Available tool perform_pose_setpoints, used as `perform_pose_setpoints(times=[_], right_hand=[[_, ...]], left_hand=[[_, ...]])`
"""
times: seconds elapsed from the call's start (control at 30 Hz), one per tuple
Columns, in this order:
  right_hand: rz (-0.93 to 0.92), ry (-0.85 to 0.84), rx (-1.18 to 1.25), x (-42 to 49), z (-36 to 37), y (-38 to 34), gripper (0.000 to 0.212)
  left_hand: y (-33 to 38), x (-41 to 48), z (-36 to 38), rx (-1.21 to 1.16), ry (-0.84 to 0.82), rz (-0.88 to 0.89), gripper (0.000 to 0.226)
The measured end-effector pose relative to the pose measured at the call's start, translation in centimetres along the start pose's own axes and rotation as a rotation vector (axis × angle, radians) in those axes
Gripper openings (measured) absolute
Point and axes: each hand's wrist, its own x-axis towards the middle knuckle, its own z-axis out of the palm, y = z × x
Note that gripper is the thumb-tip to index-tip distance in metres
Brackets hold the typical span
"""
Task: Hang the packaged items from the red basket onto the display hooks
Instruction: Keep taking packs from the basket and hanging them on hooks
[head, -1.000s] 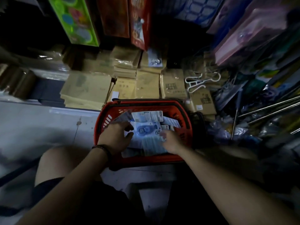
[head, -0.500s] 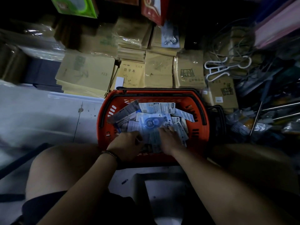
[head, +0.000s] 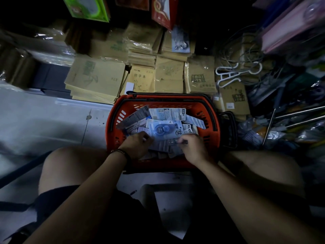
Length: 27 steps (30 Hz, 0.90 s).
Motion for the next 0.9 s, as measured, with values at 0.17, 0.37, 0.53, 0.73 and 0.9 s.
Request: perform_pose_setpoints(times=[0.17,0.37,0.53,0.73,0.9], right_hand=[[-0.082,0.219,0.207,-1.9,-1.8,-3.6,0.019],[-0.316,0.338,0.174,-3.2,-1.7,-6.8,0.029],[-0.321,0.204,0.123,-1.8,0.8,-5.7,0.019],[0.205,-0.024,0.168,2.7,3.9,-3.5,0.025],[0.339,-0.115,0.137,6.4,7.3,-2.8,0.042]], left_hand=[[-0.1,-0.6,0.0,-0.303,0.123,-0.045,0.082],[1.7,-3.1,-1.4,-1.106,-0.045,-0.187,0.062],[0.7,-2.7,-1.3,-0.964,0.093,-0.096,0.029],[-1.1,-0.2,-1.6,-0.567,0.397,-0.13,0.039],[-2.3,0.9,-1.6,-0.517,0.477,-0.091,0.043]])
